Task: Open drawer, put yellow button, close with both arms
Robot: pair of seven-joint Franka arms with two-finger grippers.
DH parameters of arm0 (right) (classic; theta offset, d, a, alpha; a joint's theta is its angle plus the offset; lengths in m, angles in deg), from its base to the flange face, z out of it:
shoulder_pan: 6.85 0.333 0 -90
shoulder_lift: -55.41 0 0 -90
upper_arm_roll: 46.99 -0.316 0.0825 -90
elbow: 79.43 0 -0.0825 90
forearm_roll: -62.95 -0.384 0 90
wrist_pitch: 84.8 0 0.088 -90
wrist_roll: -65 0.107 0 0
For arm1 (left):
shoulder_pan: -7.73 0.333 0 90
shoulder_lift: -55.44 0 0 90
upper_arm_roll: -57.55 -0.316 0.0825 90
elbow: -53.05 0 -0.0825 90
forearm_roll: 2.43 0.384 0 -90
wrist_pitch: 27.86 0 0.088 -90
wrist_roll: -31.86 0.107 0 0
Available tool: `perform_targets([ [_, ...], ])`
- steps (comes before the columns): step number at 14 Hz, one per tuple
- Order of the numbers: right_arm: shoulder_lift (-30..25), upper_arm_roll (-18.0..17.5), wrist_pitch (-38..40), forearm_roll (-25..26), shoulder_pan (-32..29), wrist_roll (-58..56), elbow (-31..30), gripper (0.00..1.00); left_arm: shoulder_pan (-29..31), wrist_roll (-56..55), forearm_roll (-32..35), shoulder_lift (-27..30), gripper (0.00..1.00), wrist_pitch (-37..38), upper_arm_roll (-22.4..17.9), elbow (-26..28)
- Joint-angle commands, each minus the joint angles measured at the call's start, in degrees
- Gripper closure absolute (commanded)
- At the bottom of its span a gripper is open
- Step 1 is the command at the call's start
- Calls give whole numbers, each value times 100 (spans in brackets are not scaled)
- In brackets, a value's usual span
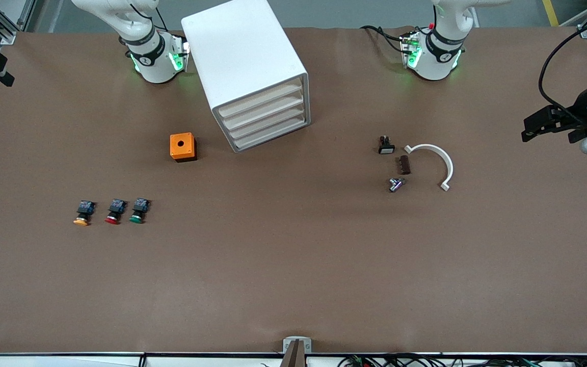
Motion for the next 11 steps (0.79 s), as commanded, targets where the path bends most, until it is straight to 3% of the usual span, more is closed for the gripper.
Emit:
perform_targets([
  [1, -1, -28, 77, 29, -140, -70, 47, 0, 36, 42, 36, 15, 0, 66, 38, -54],
  [11, -1, -80, 77, -59, -96, -8, 47, 0, 151, -37, -52, -283, 0, 31, 29, -28],
])
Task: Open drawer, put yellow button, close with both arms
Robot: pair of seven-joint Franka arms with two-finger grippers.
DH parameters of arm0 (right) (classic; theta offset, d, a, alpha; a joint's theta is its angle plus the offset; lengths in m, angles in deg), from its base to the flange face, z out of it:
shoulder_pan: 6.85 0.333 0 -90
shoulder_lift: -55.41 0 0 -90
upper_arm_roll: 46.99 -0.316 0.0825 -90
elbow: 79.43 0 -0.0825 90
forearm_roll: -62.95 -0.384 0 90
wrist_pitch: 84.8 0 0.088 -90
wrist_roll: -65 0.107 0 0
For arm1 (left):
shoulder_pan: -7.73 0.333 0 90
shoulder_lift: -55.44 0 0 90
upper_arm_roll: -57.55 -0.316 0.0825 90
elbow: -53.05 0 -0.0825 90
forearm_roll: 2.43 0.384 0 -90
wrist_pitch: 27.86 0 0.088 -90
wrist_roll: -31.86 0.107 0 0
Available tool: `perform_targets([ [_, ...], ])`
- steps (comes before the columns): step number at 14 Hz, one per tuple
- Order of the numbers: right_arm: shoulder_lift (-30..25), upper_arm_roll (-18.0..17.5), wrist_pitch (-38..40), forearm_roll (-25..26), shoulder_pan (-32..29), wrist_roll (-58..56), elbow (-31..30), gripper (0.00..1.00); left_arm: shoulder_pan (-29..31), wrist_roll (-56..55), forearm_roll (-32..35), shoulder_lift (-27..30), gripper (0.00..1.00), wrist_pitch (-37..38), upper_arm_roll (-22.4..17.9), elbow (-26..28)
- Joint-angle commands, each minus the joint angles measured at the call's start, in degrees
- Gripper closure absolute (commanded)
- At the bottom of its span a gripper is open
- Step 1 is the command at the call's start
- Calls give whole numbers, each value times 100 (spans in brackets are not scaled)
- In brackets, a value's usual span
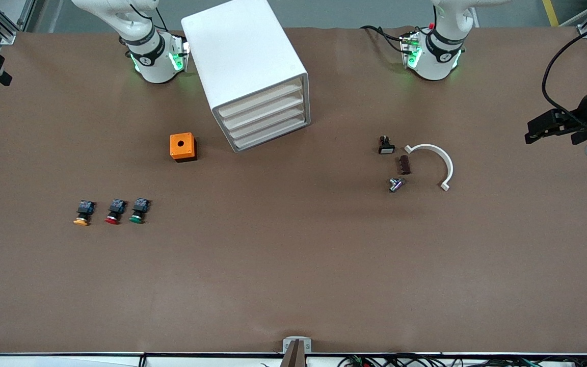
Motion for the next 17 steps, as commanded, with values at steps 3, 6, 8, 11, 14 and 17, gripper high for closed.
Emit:
perform_targets([
  [3, -2, -77, 61, -52, -2, -9, 47, 0, -24, -40, -51, -445, 0, -180, 67, 1],
  [6, -2, -77, 61, -52, -2, -9, 47, 0, -147, -232, -113, -875, 0, -434, 216, 1],
  [8, -2, -68, 61, -52, -11, -17, 47, 0, -436, -758, -104, -1200, 0, -689, 261, -7],
  [11, -2, -68, 61, -52, -11, -26, 47, 0, -893, -1699, -43, -1587, 0, -1120, 261, -16],
  [14, -2, -59, 61, -43, -20, -35, 47, 0, -1245, -2568, -34, -1878, 0, -1262, 261, -69],
  [17, -2, -59, 61, -43, -28, -35, 47, 0, -1632, -3578, -86, -2176, 0, -1253, 261, -278],
])
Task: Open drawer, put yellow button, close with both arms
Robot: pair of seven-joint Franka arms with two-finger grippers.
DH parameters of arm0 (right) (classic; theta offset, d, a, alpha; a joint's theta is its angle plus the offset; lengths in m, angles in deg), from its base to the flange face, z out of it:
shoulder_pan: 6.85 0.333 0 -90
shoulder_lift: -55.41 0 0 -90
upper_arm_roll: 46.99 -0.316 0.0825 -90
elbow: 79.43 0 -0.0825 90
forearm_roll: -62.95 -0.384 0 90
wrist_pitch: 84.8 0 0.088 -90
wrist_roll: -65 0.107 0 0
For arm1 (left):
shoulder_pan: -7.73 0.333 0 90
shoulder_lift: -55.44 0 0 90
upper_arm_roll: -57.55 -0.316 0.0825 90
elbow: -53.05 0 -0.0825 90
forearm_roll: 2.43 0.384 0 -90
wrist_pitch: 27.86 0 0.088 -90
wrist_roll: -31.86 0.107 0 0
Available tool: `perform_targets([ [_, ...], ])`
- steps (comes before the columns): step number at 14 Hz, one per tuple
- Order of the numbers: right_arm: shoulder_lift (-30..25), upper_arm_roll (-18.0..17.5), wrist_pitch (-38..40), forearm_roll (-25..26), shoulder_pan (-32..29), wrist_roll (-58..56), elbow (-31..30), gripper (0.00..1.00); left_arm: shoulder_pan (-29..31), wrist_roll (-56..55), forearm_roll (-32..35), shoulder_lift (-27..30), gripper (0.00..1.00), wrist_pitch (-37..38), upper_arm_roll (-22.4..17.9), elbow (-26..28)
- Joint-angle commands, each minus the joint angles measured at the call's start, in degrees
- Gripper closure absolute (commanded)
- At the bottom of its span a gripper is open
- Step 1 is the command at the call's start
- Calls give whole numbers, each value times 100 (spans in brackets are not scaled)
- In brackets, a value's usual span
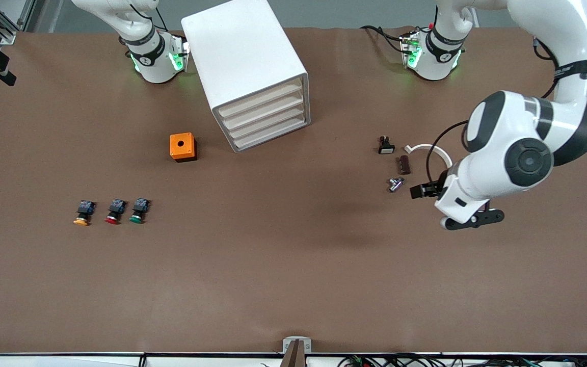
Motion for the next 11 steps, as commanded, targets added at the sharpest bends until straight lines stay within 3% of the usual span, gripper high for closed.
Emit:
perform_targets([
  [1, -4, 8, 51, -41, -32, -35, 51, 0, -274, -980, -53, -358, 0, 85, -9, -519],
  [6, -4, 17, 51, -41, -50, -44, 51, 0, -705, -2450, -825, -702, 0, 94, -9, -661],
  [11, -4, 17, 51, -41, -50, -52, 51, 0, -943, -4145, -2494, -1132, 0, 130, -9, -845],
])
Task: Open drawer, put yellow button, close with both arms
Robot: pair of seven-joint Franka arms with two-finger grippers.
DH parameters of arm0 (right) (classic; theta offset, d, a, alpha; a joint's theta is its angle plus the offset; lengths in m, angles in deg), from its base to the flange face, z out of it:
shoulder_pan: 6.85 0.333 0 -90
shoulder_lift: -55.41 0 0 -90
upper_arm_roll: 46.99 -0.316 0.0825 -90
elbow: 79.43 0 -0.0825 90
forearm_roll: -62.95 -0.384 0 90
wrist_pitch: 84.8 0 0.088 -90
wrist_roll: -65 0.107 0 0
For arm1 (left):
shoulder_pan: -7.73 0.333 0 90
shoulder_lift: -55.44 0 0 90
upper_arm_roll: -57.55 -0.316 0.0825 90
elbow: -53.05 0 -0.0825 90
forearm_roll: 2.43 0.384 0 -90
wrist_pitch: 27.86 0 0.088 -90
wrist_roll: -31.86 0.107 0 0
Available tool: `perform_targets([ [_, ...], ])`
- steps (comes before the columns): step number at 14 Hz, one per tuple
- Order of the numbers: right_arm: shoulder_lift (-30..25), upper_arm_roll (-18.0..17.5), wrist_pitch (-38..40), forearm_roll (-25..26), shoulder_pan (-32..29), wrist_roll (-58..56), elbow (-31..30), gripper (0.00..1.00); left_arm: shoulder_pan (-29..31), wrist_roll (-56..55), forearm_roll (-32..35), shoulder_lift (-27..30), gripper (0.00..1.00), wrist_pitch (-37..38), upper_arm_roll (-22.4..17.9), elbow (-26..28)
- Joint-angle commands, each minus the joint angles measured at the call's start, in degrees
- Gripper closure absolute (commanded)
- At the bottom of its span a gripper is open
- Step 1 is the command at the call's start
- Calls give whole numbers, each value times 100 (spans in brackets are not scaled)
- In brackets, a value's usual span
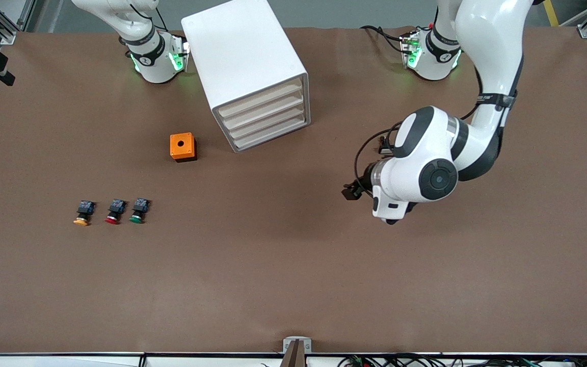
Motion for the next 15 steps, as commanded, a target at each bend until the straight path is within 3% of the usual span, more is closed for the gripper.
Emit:
perform_targets([
  [1, -4, -7, 50, -41, -49, -53, 51, 0, -34, -968, -851, -367, 0, 132, -20, -319],
  [9, 32, 1, 15, -24, -67, -70, 86, 0, -26, -4228, -2699, -1185, 0, 1116, -3, -625],
  [15, 93, 1, -3, 29, -58, -70, 174, 0, -26, -5900, -3017, -1572, 0, 1757, 67, -635],
])
